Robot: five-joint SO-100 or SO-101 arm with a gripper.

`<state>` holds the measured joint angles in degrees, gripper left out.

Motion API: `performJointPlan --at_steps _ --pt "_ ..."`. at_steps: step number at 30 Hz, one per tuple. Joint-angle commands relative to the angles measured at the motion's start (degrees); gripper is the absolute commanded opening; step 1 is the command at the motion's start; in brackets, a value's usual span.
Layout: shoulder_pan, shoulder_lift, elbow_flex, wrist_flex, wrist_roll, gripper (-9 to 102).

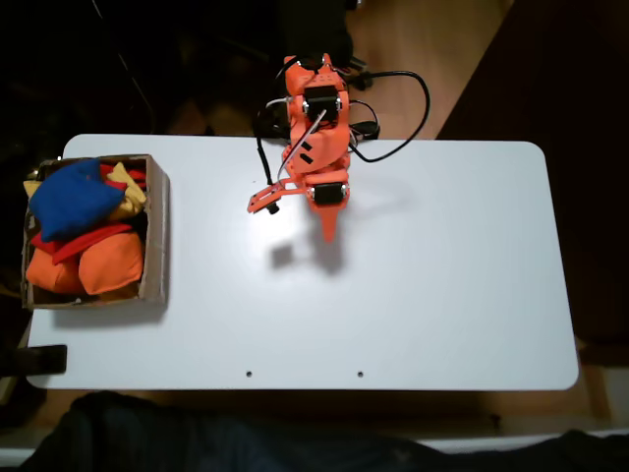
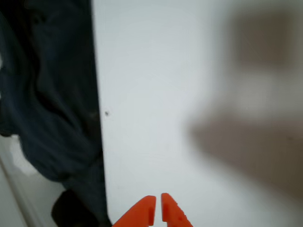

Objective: Grasp a bag and put it in the box.

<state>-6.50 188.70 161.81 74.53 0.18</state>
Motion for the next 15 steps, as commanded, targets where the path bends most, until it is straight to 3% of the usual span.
performJointPlan --at_steps 1,15 --pt "0.62 0.18 0.26 0.53 -0.26 0" --pt "2.37 0.18 5.8 2.29 -2.64 0"
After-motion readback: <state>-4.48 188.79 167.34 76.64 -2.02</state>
